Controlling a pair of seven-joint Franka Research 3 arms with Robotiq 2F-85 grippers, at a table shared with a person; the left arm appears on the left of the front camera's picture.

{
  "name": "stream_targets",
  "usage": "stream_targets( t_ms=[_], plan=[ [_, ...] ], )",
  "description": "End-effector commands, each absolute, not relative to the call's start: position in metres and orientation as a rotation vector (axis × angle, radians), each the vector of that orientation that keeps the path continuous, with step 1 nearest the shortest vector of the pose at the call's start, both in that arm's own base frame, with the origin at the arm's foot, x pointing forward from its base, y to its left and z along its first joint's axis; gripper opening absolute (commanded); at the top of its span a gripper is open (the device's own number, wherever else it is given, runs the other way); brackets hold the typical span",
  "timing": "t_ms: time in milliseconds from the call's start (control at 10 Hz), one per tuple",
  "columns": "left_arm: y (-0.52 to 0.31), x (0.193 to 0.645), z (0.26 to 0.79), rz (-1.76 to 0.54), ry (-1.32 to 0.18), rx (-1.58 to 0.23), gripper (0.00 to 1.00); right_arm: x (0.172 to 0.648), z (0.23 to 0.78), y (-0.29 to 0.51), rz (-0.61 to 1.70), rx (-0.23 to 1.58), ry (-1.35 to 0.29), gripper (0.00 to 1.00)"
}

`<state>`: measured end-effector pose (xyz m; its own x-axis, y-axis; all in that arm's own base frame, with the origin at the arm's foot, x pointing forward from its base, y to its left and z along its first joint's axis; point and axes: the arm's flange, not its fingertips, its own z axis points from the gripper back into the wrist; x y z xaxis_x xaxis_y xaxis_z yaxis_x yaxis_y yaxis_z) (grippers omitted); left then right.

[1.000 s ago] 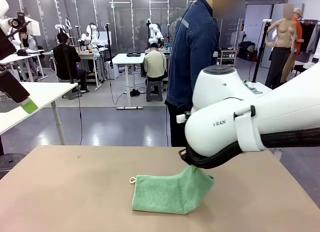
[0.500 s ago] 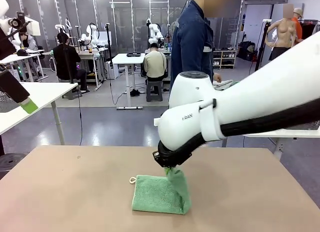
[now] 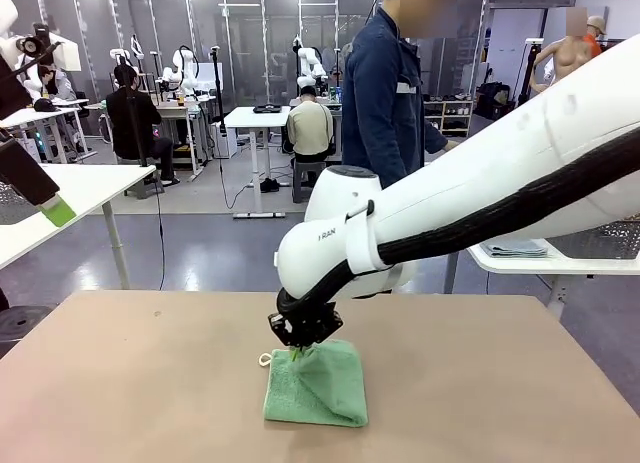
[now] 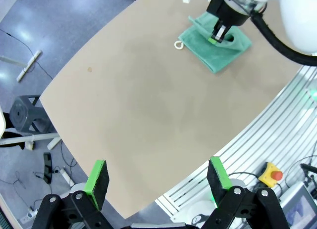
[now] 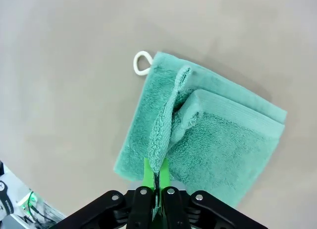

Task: Fold the towels and place them in the basket.
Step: When a person lays out a Towel with hook on the table, fold it in half twice.

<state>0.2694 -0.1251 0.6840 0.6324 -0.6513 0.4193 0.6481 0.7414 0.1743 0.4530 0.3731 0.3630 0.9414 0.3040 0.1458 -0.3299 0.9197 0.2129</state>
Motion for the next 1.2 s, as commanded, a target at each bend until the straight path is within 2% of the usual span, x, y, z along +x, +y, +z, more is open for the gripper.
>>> stream_targets(
  t_ms=[0,100,200,300,500,600,700,1100],
  plan=[
    [-0.127,0.271,0.685,-0.732,-0.497,0.019,1.0,0.464,0.36,0.387,0.317,0.221,-0.104,0.17],
    [-0.127,0.271,0.685,-0.732,-0.497,0.019,1.0,0.466,0.358,0.391,0.322,0.22,-0.094,0.5],
    [-0.127,0.271,0.685,-0.732,-0.497,0.019,1.0,0.466,0.358,0.393,0.32,0.22,-0.094,0.7],
    [-0.127,0.271,0.685,-0.732,-0.497,0.019,1.0,0.465,0.358,0.394,0.32,0.22,-0.095,1.0],
    [-0.127,0.271,0.685,-0.732,-0.497,0.019,1.0,0.464,0.359,0.392,0.319,0.228,-0.096,1.0],
    [-0.127,0.271,0.685,-0.732,-0.497,0.019,1.0,0.465,0.36,0.388,0.308,0.231,-0.099,0.89],
    [-0.127,0.271,0.685,-0.732,-0.497,0.019,1.0,0.465,0.36,0.386,0.304,0.238,-0.101,0.99],
    [-0.127,0.271,0.685,-0.732,-0.497,0.019,1.0,0.468,0.358,0.385,0.327,0.246,-0.097,1.0]
  ],
)
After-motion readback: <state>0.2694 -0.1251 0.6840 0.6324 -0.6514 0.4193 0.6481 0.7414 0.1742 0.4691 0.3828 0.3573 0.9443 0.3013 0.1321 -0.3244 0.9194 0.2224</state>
